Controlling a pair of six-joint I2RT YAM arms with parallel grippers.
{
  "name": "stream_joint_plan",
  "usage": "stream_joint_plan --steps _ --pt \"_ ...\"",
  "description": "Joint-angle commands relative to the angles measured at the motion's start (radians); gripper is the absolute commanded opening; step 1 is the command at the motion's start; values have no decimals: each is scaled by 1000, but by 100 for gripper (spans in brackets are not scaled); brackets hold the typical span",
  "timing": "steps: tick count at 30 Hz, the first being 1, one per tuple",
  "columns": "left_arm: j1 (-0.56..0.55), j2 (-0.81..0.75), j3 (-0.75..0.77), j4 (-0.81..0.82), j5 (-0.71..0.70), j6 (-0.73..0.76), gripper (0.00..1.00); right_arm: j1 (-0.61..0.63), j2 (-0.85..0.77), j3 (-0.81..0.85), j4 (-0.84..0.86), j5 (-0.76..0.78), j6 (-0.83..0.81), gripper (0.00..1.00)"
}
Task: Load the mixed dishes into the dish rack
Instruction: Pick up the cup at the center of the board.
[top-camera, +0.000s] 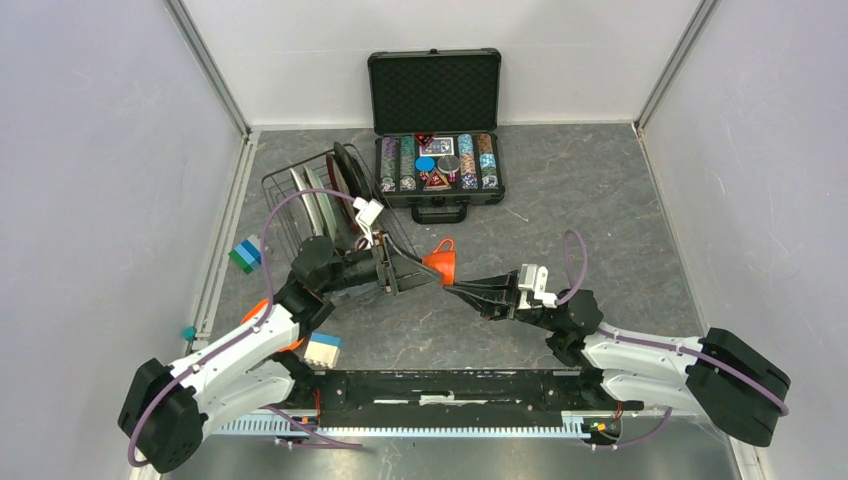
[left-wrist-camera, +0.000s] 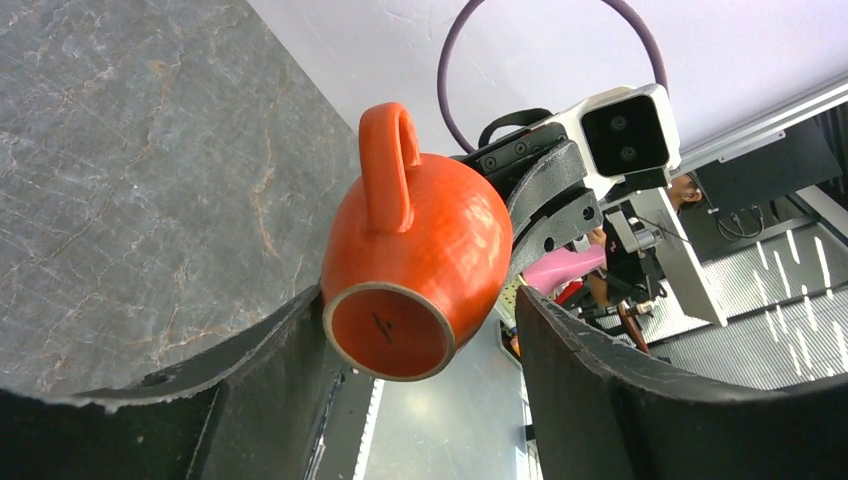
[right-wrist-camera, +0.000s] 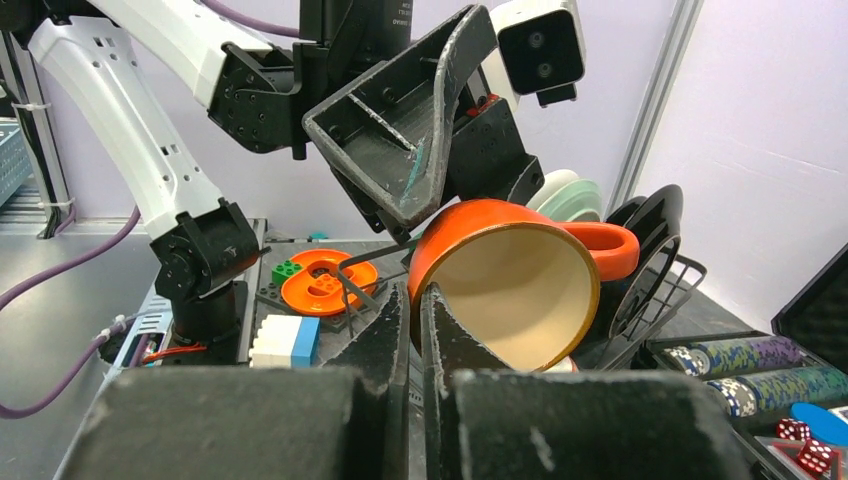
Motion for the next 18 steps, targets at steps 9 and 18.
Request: stream_joint_plan --steps 9,18 --pt "-12 -52 -25 70 -89 -30 82 6 4 -1 128 17 24 0" --pt "-12 -46 -19 68 -101 -36 71 6 3 2 133 8 42 0"
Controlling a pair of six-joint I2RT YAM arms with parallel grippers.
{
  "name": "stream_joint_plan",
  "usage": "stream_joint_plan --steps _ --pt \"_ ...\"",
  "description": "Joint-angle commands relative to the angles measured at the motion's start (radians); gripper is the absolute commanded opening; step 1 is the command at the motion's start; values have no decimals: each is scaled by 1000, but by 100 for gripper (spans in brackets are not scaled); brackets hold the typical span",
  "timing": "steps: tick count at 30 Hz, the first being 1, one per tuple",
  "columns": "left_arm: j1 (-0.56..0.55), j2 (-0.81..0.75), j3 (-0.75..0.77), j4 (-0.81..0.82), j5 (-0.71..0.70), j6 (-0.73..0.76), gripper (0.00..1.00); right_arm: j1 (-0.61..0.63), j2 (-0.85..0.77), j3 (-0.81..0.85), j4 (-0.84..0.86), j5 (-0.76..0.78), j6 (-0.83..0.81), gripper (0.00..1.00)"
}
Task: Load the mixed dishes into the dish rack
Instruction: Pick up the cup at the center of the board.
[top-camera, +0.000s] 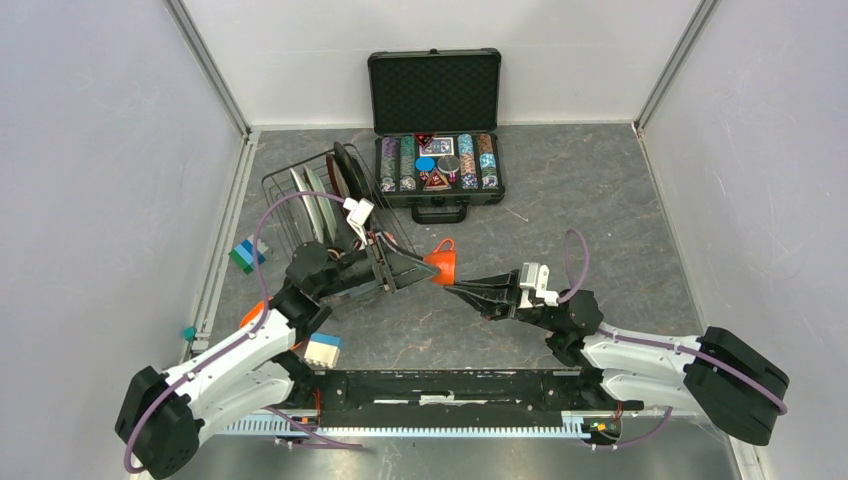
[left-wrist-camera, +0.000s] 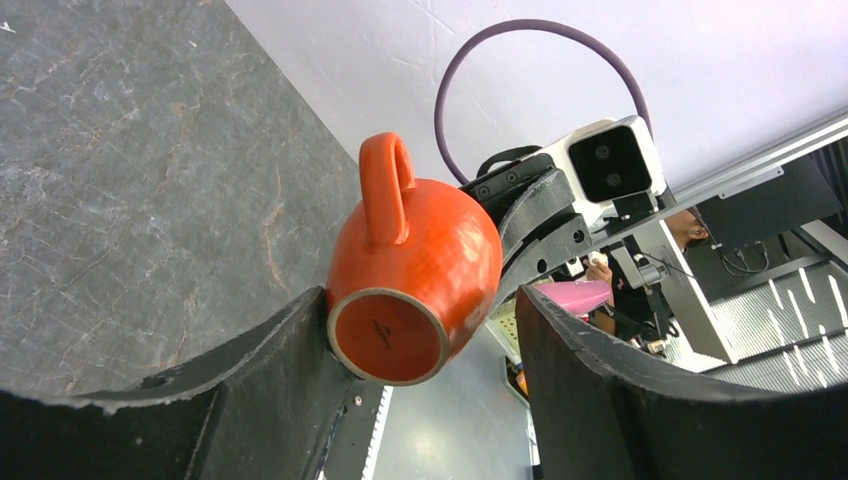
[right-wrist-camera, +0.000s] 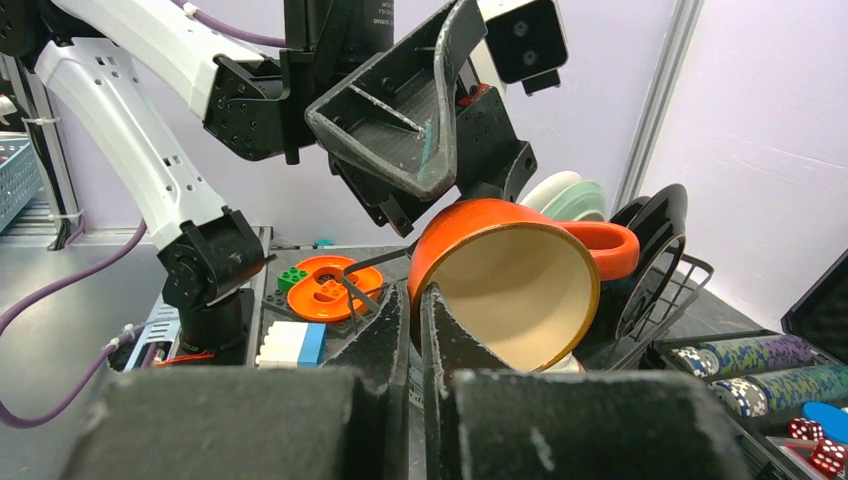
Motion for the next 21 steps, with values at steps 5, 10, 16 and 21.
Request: stream_joint_plan --steps 5,10,16,21 --pt "-4 -1 1 43 -11 -23 69 6 -3 12 104 -11 30 0" --pt "-4 6 13 44 -2 -19 65 6 11 17 104 -23 38 0" --pt "-4 16 15 53 1 -23 73 5 19 18 115 -25 48 0" --pt "-4 16 12 51 5 -22 65 6 22 19 113 -24 48 0"
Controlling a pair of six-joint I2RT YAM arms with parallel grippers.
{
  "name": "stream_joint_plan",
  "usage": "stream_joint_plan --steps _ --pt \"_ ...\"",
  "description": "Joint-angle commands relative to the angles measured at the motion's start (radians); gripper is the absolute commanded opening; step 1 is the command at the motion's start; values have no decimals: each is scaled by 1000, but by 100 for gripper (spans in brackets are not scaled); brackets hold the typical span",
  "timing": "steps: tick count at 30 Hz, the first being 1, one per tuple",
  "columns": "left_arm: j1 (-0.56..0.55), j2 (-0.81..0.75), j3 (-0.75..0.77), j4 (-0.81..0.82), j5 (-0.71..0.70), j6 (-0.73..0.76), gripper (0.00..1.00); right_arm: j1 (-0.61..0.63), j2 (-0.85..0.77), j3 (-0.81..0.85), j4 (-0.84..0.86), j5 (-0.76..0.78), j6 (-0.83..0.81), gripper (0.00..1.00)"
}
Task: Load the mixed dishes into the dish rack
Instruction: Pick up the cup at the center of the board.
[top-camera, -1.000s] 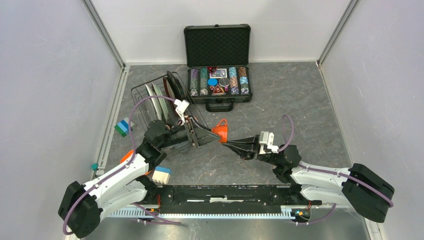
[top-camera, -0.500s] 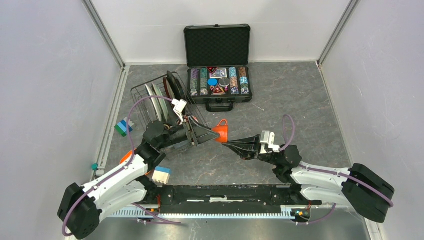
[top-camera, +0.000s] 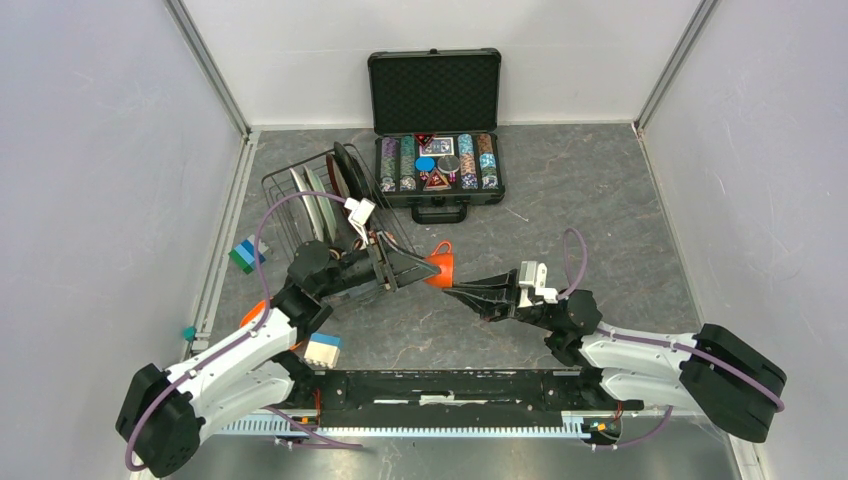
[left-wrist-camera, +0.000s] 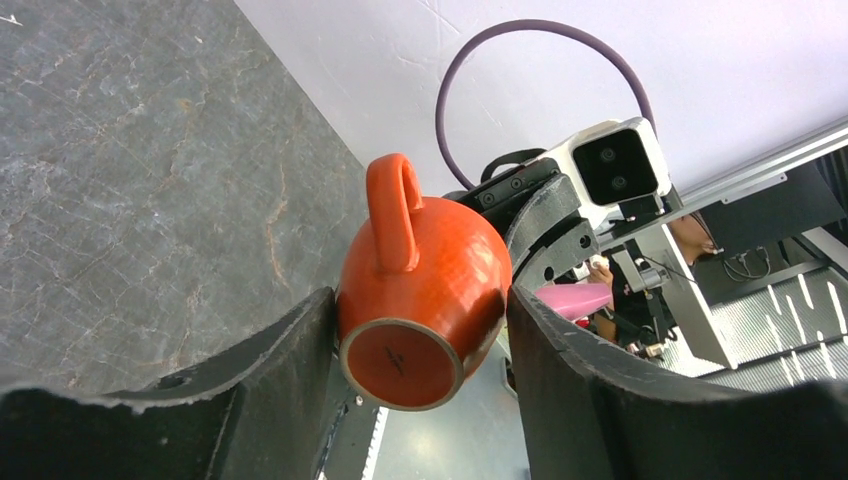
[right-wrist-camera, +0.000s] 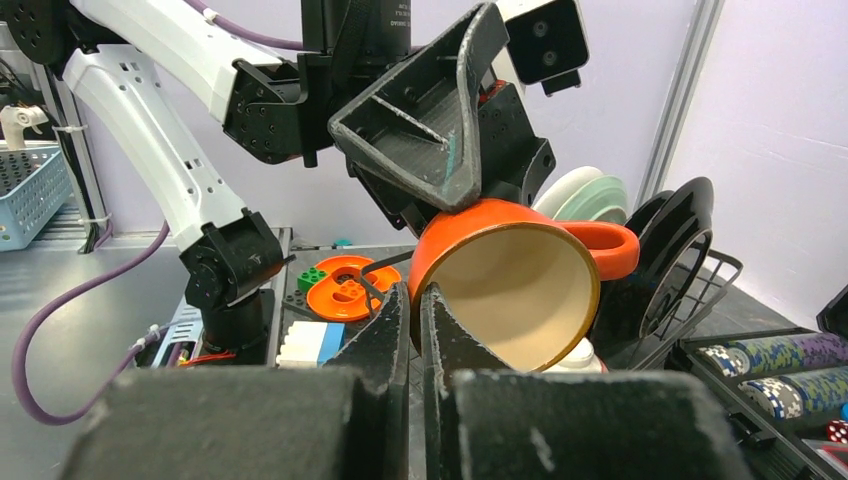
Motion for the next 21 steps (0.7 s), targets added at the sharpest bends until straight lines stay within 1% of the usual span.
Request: stream_joint_plan --steps 1,4,7,10,12,14,16,17,21 --pt "-4 2 13 48 11 -16 62 5 1 20 90 -6 1 0" --pt "-4 1 11 41 10 -12 45 5 9 21 91 -7 8 0" --pt "-4 -2 10 35 7 -9 24 6 18 26 86 -2 14 0" --pt "-4 -9 10 25 2 2 11 6 23 32 61 8 14 7" --pt "-4 -18 10 14 -4 12 2 6 28 40 33 21 16 17" --pt "-4 -35 7 -11 -22 29 2 6 31 48 5 28 14 23" --pt "-4 -53 8 -42 -43 48 2 6 33 55 -21 51 14 32" --pt "-4 -60 7 -49 -49 55 2 6 34 55 -26 59 15 38" --pt "-3 -84 10 -101 -83 79 2 6 37 52 -38 87 14 53"
